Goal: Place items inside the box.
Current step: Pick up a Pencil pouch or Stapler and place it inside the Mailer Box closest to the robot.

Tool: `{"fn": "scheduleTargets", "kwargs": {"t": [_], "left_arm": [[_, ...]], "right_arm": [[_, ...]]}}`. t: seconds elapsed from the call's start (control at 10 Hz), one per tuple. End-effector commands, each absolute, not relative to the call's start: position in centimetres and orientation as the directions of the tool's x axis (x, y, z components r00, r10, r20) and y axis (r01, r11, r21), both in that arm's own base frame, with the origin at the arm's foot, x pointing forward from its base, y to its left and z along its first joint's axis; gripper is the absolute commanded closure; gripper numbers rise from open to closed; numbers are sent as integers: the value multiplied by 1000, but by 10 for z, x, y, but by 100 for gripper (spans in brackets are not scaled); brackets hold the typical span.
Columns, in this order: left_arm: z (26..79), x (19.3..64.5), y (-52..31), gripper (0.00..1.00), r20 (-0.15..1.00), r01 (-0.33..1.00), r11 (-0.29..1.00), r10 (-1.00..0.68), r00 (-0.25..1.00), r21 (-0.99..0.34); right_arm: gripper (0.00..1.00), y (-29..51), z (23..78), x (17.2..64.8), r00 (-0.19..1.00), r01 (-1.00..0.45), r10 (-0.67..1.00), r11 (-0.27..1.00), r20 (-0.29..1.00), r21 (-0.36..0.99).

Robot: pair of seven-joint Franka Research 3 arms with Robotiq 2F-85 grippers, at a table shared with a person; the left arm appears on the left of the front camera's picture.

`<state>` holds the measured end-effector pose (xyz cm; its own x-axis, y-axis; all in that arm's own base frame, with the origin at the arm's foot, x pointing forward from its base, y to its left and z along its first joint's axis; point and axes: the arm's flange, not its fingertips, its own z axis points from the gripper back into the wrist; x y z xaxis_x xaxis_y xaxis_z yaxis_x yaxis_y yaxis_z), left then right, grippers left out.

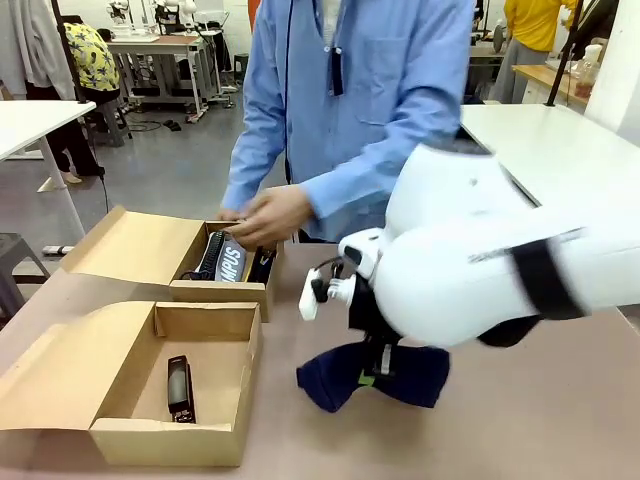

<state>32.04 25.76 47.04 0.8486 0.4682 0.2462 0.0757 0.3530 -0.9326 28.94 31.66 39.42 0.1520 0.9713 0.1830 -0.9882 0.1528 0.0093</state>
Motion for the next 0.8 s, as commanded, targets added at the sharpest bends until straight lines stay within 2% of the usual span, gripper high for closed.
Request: {"fn": "scheduleTargets", "kwargs": {"t": [0.0, 0.2, 0.3, 0.4, 0.5, 0.6, 0.7], "left_arm": [[471, 319, 257, 0, 266, 102, 347, 464, 845, -932], [471, 319, 257, 0, 266, 102, 347, 464, 845, -932], [471, 319, 257, 0, 266, 102, 347, 464, 845, -932], [471, 319, 257, 0, 266, 102, 347, 464, 845, -932], [471, 319, 257, 0, 266, 102, 347, 464, 845, -932], [471, 319, 257, 0, 266, 102, 347, 464, 845, -932], [471, 319, 257, 0, 266, 102, 347, 464, 845, -932]], "right_arm": [[100, 278, 472, 236, 398, -916, 895, 399, 203, 36], [100, 230, 499, 202, 608, -779, 727, 624, 320, 63], [100, 202, 498, 206, 583, -799, 730, 596, 357, 85], [100, 254, 498, 221, 505, -861, 826, 505, 252, 70], [93, 229, 518, 211, 566, -818, 767, 569, 303, 89], [93, 227, 499, 216, 688, -722, 659, 662, 303, 199], [93, 240, 495, 214, 722, -687, 611, 688, 323, 234]]}}
